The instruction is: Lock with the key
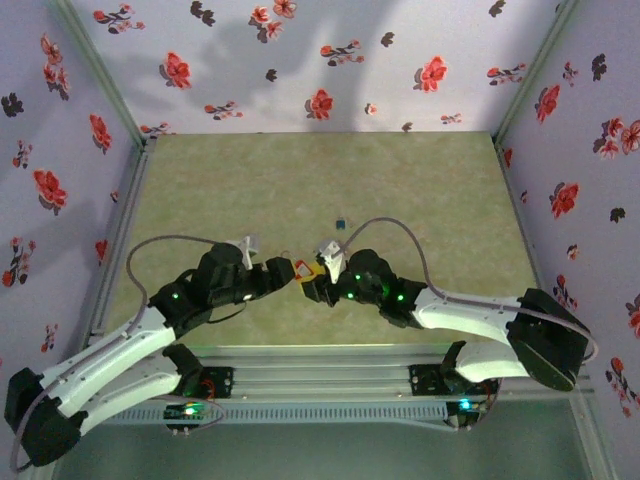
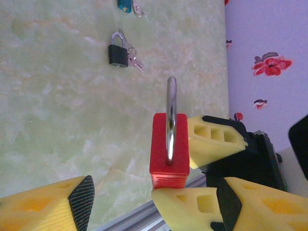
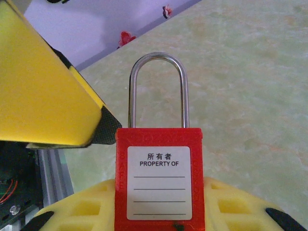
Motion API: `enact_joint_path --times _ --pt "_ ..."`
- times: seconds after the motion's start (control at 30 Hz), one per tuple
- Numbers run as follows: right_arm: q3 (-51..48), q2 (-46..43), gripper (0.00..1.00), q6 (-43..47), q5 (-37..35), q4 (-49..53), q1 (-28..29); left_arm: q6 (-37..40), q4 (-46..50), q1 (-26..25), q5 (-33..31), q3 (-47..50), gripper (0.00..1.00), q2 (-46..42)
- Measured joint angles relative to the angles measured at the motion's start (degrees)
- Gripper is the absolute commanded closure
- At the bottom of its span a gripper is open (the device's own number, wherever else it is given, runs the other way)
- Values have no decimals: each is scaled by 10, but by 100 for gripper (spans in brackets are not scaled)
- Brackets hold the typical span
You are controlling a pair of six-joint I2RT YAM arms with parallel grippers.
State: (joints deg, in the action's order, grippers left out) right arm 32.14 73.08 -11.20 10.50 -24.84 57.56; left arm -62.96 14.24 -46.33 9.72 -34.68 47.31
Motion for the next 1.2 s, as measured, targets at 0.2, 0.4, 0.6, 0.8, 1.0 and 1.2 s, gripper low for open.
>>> enact_joint_path --times 0.2,0.4,0.6,0.8,1.0,1.2 --pt "0 4 100 11 -2 0 8 0 -1 0 4 -4 38 12" --pt "0 16 100 23 -2 3 21 2 -8 1 10 -4 47 34" --pt "0 17 100 28 -4 3 25 2 -24 1 16 -4 52 49" --pt "0 17 100 33 -13 2 28 2 -31 1 21 -4 59 54" --pt "0 17 100 33 -16 2 29 1 -31 1 21 -4 60 57" --pt "0 17 100 33 -17 2 33 1 -37 1 25 0 61 59"
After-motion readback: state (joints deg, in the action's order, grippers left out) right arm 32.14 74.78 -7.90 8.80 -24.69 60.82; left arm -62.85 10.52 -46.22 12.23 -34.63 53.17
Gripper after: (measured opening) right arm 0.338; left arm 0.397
